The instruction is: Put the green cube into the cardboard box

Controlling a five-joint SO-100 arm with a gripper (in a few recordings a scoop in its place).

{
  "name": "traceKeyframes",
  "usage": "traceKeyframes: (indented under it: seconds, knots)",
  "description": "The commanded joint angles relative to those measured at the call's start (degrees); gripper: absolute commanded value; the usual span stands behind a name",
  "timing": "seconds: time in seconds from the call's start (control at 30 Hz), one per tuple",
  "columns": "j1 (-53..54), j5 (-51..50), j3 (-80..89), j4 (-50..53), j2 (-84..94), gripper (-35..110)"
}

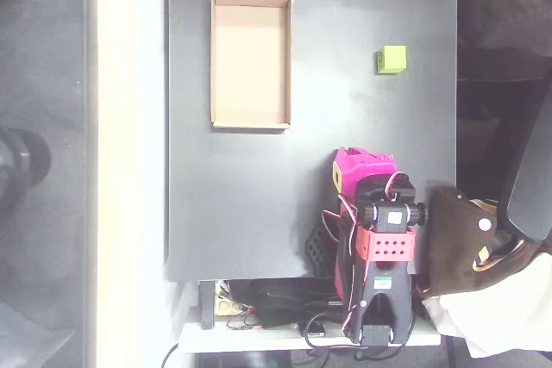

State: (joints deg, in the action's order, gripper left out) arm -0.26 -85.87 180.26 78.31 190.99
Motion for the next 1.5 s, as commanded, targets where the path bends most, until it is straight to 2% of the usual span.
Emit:
traceKeyframes:
  seconds: [0.0,1.3,1.47]
  knots:
    - [-0.4,-0.4,0.7,1.6,0.4,3]
    - [-0.9,0.0,-0.2,1.6,-0.4,3]
    - [-0.9,0.0,-6.6,2.3,-5.2,3]
